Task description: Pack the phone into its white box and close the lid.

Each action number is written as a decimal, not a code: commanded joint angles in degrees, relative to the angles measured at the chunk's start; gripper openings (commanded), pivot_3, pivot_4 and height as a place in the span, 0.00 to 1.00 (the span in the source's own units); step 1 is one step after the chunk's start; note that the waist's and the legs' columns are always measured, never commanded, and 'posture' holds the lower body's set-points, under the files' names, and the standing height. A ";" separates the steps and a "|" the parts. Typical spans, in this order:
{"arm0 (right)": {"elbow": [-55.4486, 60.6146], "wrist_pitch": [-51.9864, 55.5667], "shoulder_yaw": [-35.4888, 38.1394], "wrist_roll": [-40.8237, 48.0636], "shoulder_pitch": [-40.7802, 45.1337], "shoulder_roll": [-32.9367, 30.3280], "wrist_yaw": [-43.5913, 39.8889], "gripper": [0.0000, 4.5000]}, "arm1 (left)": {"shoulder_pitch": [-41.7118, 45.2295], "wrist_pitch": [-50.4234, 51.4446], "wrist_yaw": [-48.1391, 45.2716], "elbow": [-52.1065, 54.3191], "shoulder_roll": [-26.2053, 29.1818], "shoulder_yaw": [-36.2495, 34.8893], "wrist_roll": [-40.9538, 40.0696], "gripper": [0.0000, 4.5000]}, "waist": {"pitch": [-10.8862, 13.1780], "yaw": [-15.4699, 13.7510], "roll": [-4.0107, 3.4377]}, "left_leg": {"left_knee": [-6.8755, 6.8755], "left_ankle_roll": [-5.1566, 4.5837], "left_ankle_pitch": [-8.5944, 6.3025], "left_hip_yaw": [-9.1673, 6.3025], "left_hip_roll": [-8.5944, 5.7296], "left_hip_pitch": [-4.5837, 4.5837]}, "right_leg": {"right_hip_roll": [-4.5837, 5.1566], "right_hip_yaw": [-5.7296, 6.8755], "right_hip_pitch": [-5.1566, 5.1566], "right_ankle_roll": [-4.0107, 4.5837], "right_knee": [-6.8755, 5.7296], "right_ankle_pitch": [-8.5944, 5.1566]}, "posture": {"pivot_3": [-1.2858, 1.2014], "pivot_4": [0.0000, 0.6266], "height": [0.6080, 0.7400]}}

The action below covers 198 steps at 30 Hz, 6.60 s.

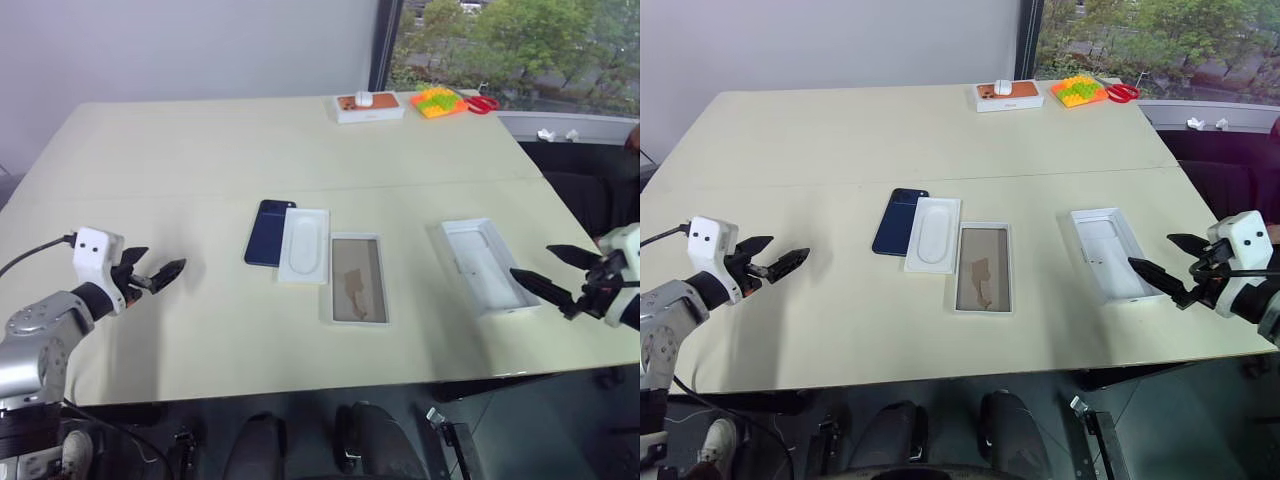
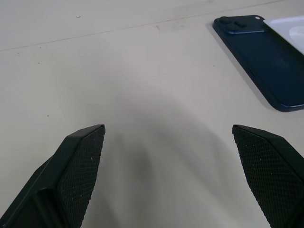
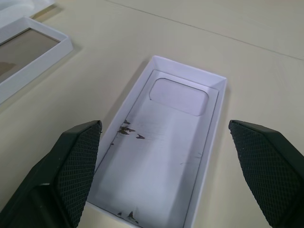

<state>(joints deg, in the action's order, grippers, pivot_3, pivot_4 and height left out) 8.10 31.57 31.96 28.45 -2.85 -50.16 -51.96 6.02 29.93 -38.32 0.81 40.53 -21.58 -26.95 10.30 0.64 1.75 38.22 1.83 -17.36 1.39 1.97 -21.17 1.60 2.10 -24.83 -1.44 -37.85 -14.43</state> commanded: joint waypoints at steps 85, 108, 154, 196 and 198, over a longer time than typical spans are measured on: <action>32.22 7.35 -32.52 2.91 12.62 10.71 15.22 1.00 | 26.16 62.57 25.59 3.62 -28.08 -4.73 -21.69 0.00 | 0.06 -0.88 0.14 | 0.04 0.06 0.03 -0.13 -0.17 0.34 | 0.02 0.01 0.34 -0.09 -0.08 -0.04 | 0.52 0.24 1.00; 22.11 1.39 -22.49 -1.25 10.12 1.76 8.36 1.00 | 17.20 37.79 76.17 8.41 -28.58 16.66 -86.05 0.00 | 0.11 -1.47 0.22 | 0.01 0.08 0.02 -0.13 -0.16 0.13 | 0.46 0.01 0.28 -0.21 0.11 -0.07 | 0.52 0.24 1.00; 20.22 2.84 -28.29 -3.93 14.31 5.09 9.79 0.87 | 22.04 43.58 41.67 11.37 9.58 16.34 -74.94 1.00 | 0.32 -1.25 0.13 | -0.05 0.35 0.19 -0.17 -0.14 -0.03 | -0.06 0.15 0.15 0.23 0.35 -0.03 | 0.52 0.24 1.00; 29.04 30.16 -51.63 -12.02 23.45 7.32 9.73 0.01 | 7.63 -1.43 -18.27 16.30 8.50 20.38 -7.01 1.00 | 0.54 -0.92 -0.09 | -0.16 -0.09 -0.06 -0.04 -0.02 -0.33 | -0.04 0.05 -0.14 -0.10 0.63 0.05 | 0.52 0.24 1.00; 30.40 29.95 -51.76 -11.25 22.70 6.21 8.78 0.01 | 7.53 -1.36 -18.28 16.35 8.51 20.28 -6.97 1.00 | 0.54 -0.93 -0.10 | -0.16 -0.09 -0.06 -0.04 -0.02 -0.33 | -0.03 0.05 -0.14 -0.11 0.64 0.05 | 0.52 0.24 1.00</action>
<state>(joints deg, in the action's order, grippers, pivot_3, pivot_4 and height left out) 35.65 61.60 -19.67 15.98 20.19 -43.26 -42.14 13.68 28.48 -56.34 15.93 49.00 0.73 -34.21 10.84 -0.29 1.66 38.06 1.74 -17.42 1.35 1.94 -21.50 1.57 2.14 -24.97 -1.55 -37.21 -14.38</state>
